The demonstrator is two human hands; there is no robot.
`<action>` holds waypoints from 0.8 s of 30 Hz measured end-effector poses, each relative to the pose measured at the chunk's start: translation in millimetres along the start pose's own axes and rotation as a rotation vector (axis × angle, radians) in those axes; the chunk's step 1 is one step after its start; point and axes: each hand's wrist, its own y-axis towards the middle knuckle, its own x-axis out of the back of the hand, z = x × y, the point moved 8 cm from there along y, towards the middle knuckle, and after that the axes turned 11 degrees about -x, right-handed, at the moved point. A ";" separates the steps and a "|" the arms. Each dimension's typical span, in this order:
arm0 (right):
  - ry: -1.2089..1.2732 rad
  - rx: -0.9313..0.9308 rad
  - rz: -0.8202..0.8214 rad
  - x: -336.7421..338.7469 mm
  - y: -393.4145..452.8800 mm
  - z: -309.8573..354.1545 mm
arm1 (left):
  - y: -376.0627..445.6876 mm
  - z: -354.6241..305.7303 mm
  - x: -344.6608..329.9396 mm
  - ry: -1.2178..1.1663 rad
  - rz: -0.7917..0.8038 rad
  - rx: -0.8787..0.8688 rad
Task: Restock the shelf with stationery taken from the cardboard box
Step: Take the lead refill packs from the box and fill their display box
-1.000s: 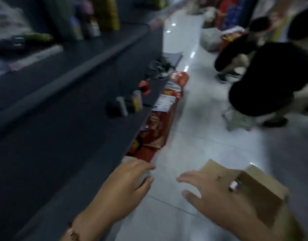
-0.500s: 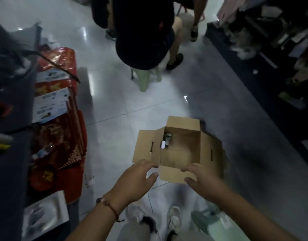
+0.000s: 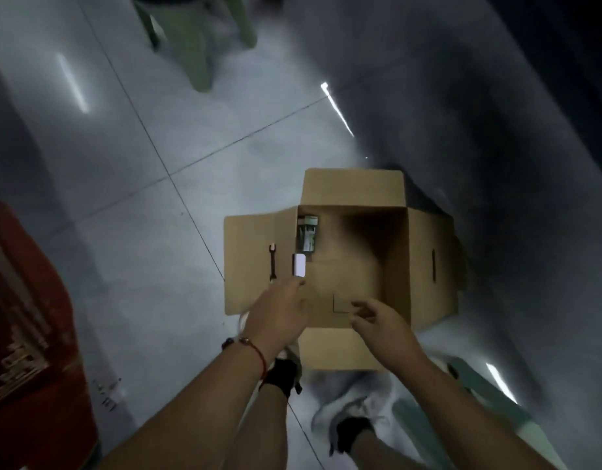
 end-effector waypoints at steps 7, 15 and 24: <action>0.161 -0.119 0.002 -86.7 241.0 14.2 | 165.4 146.3 -61.9 0.092 -0.019 0.073; 0.317 -0.186 0.000 -164.8 418.9 -1.1 | 214.2 203.1 -129.1 0.123 -0.076 0.140; 0.629 -0.278 0.063 -194.0 454.0 3.5 | 214.5 207.6 -124.1 0.162 -0.105 0.124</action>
